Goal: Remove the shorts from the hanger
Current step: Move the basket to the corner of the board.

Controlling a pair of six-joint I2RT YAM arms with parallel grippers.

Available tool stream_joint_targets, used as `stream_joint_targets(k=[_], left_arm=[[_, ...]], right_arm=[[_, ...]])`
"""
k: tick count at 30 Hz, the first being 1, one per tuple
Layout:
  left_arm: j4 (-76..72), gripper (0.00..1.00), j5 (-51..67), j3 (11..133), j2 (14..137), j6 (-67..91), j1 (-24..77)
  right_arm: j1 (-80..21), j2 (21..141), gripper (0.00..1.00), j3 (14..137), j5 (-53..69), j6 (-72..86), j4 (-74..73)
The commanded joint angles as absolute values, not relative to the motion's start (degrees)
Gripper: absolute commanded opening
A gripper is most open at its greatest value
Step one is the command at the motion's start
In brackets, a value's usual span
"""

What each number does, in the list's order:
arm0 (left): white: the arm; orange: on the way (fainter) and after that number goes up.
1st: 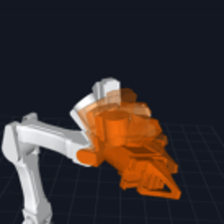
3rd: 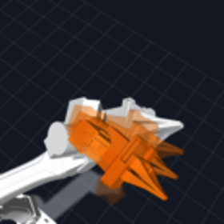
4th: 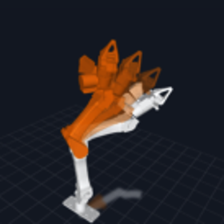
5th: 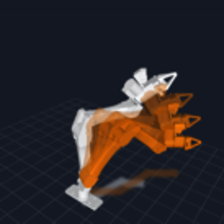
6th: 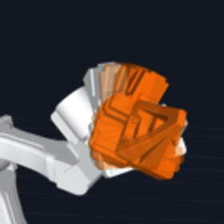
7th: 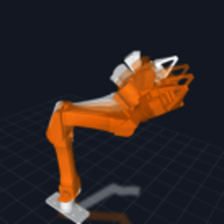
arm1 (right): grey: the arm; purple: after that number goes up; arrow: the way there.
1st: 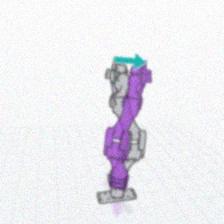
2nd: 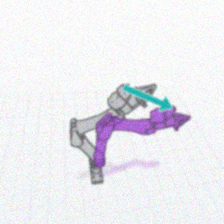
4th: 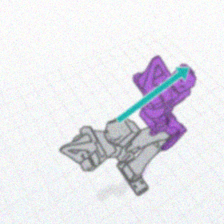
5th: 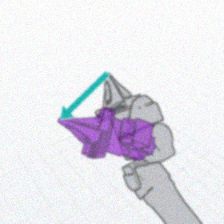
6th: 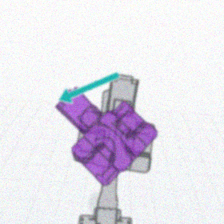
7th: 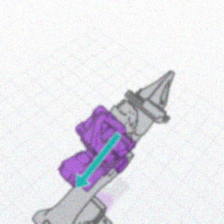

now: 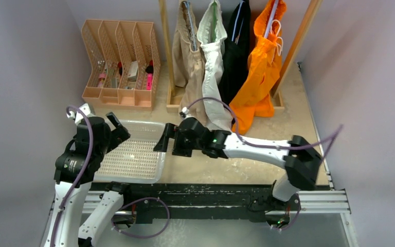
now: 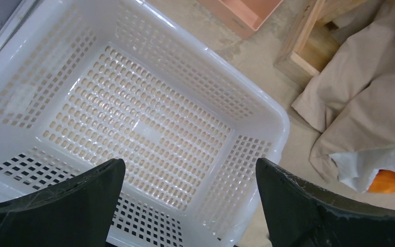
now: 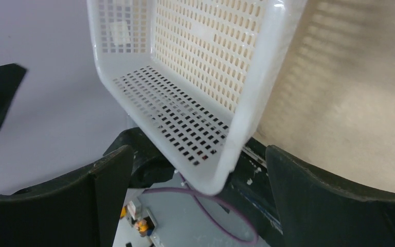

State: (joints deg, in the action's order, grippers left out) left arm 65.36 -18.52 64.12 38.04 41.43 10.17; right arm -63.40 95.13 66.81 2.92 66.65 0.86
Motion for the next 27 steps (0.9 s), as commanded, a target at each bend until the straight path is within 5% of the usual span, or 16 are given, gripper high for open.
stream_joint_targets(k=[1,12,17,22,27], left_arm=[[63.46,0.98,-16.24,60.12,38.43,42.54,9.93],[39.65,0.95,13.73,55.42,43.46,50.85,11.15],[32.54,0.94,6.94,55.25,48.94,55.33,26.16],[28.03,0.93,-14.95,56.65,54.96,59.43,49.32],[23.64,0.93,-16.13,56.68,63.51,61.36,56.67]], right_arm=[[-63.76,83.28,1.00,62.13,-8.80,70.48,-8.27],[-63.74,62.24,1.00,51.90,-25.88,84.90,-39.89],[-63.73,56.20,0.99,52.52,-32.66,89.45,-49.33],[-63.78,53.24,1.00,54.11,-35.87,89.88,-53.00],[-63.72,53.33,1.00,54.99,-36.62,93.58,-58.98]])
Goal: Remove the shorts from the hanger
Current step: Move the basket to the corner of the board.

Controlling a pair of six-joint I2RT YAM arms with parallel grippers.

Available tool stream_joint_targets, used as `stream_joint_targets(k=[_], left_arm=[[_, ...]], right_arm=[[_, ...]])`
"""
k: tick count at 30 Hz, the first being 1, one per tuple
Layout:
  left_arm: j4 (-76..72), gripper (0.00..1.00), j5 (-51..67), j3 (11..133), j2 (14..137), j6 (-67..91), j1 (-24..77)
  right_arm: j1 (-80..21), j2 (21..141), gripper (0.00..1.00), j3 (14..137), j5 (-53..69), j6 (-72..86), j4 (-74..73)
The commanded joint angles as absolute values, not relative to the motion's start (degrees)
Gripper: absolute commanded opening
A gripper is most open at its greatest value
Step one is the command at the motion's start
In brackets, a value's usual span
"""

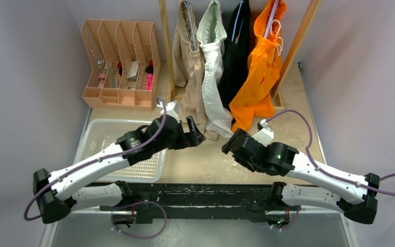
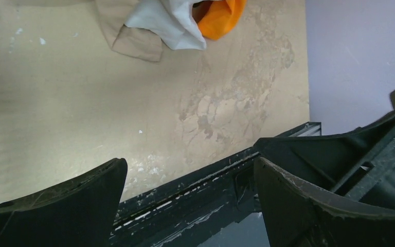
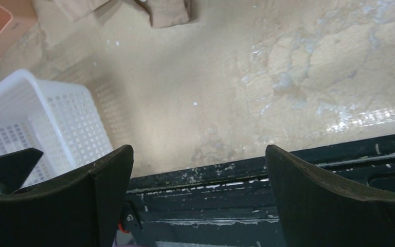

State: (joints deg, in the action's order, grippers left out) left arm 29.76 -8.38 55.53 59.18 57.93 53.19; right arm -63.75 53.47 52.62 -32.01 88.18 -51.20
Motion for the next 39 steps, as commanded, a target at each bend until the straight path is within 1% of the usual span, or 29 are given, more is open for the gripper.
stream_joint_targets(k=[1,5,10,14,18,22,26,28,31,33,35,36,37,39], left_arm=[[23.63,0.93,-16.68,56.27,64.54,62.25,56.96],[20.62,0.94,-13.20,52.23,68.37,64.64,57.44],[25.91,0.95,-19.70,48.50,67.49,66.73,58.61],[36.25,1.00,-28.45,48.48,66.08,66.63,58.59],[44.24,1.00,-35.81,48.13,64.58,66.80,58.20],[48.83,1.00,-38.24,48.18,63.98,66.43,55.14],[48.69,1.00,-36.75,46.69,61.58,63.54,50.35],[47.96,1.00,-35.79,46.57,60.31,62.36,49.84],[43.08,1.00,-30.25,46.60,59.07,58.61,49.83],[39.47,1.00,-25.08,46.85,58.73,56.37,49.88],[36.83,1.00,-20.97,47.36,58.56,55.62,49.90],[36.08,1.00,-19.53,47.84,58.47,55.56,49.92],[35.73,1.00,-18.92,48.30,58.26,55.67,49.92],[36.36,1.00,-19.62,49.63,57.74,56.62,49.92]], right_arm=[[-63.79,53.37,1.00,54.94,-36.70,94.27,-60.02],[-63.80,53.60,1.00,54.98,-36.73,94.73,-61.82],[-63.74,53.64,0.99,54.76,-36.44,93.66,-59.75],[-63.76,54.63,0.99,54.98,-38.11,91.72,-59.55],[-63.75,57.21,1.00,59.43,-40.99,87.85,-61.74],[-63.75,59.12,1.00,62.66,-42.58,84.99,-63.70],[-63.68,57.22,1.00,63.74,-42.89,82.28,-62.46],[-63.62,55.15,1.00,63.28,-42.25,79.02,-59.54],[-61.81,51.78,1.00,62.78,-39.99,73.89,-55.73],[-57.72,50.81,1.00,62.83,-36.41,66.09,-51.37],[-50.37,51.28,1.00,62.92,-29.35,57.21,-47.45],[-46.68,52.10,1.00,63.19,-27.66,53.57,-46.35],[-43.87,53.05,1.00,63.61,-25.59,51.03,-45.90],[-41.36,54.82,1.00,64.71,-25.93,47.65,-45.61]])
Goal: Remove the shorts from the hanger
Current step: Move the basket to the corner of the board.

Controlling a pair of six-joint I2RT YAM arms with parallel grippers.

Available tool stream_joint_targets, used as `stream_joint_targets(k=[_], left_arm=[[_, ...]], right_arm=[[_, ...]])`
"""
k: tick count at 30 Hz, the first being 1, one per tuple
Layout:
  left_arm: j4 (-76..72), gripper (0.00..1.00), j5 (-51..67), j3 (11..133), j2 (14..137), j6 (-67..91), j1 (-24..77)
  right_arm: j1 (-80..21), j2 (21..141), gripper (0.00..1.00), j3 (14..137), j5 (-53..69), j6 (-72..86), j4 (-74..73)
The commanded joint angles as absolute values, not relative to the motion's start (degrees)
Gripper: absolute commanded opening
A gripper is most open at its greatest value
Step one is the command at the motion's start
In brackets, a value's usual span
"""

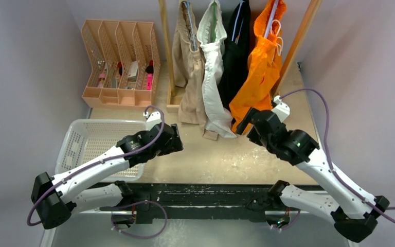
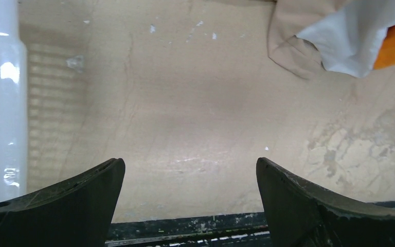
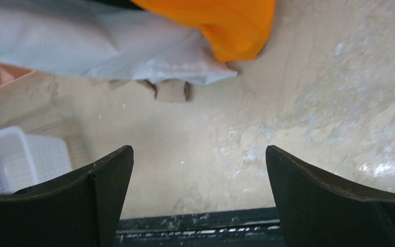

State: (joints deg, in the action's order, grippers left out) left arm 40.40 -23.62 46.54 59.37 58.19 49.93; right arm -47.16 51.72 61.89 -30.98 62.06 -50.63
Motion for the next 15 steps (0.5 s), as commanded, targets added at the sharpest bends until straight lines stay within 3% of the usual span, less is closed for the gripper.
stream_joint_targets(k=[1,7,11,15], left_arm=[[37.36,1.00,-20.70,50.48,57.40,57.39,49.92],[43.25,1.00,-25.33,55.07,54.46,60.15,49.92],[41.26,1.00,-25.16,54.35,50.22,59.62,49.90],[36.46,1.00,-24.76,51.62,46.04,59.04,49.90]], right_arm=[[-41.17,55.43,1.00,65.15,-27.02,47.03,-45.35],[-41.20,56.05,1.00,68.14,-34.08,45.98,-44.42],[-41.16,49.17,1.00,68.90,-31.20,32.86,-32.60],[-41.04,45.95,0.99,72.85,-32.19,30.74,-28.86]])
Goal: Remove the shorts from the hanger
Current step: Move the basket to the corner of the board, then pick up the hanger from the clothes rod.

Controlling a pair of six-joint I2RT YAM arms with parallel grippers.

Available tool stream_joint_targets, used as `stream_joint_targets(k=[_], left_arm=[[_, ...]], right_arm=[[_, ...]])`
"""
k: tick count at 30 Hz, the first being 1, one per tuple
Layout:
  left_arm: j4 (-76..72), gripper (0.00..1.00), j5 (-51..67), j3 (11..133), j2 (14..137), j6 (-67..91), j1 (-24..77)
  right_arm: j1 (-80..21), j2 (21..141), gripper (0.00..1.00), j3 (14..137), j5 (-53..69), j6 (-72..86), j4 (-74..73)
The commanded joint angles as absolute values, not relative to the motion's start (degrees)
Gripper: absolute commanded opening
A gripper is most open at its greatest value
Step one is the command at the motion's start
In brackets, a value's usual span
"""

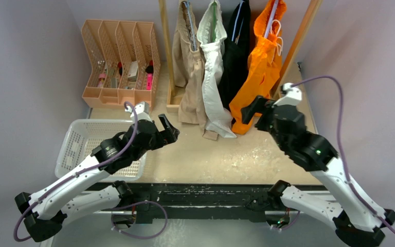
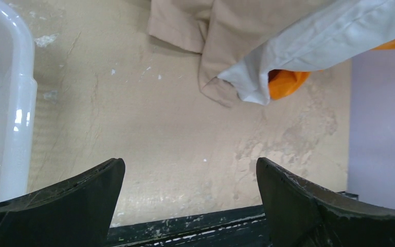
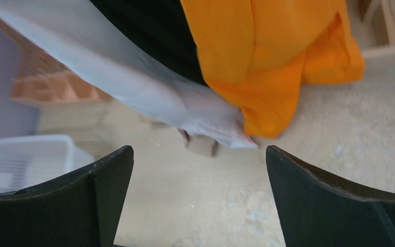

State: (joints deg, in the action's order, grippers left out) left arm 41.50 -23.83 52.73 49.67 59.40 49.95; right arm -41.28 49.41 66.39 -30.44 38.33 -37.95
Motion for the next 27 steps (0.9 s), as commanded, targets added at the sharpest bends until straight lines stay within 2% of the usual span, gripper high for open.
stream_joint_targets(k=[1,8,12,15,17,19,27], left_arm=[[35.98,1.00,-24.78,51.45,45.31,58.94,49.88],[38.77,1.00,-26.60,53.35,44.27,57.59,49.92],[39.61,1.00,-26.58,53.60,43.87,57.42,49.91],[39.75,1.00,-26.00,53.50,43.57,57.69,49.88],[40.25,1.00,-25.77,53.47,43.33,57.93,49.92],[40.69,1.00,-25.80,53.46,43.01,58.23,49.92],[41.50,1.00,-25.89,52.91,42.10,58.58,49.92]], right_arm=[[-41.11,46.65,0.99,74.85,-32.25,29.14,-28.54],[-40.45,61.08,0.97,97.95,-39.82,25.41,-41.54],[-32.95,69.19,0.92,109.63,-31.79,21.38,-43.33],[-24.57,74.65,0.91,116.22,-20.81,19.27,-44.46],[-20.27,77.60,0.89,117.98,-13.01,19.25,-44.99],[-18.33,78.94,0.86,118.06,-10.13,19.72,-44.22],[-15.81,82.99,0.84,124.35,-12.63,19.28,-45.64]])
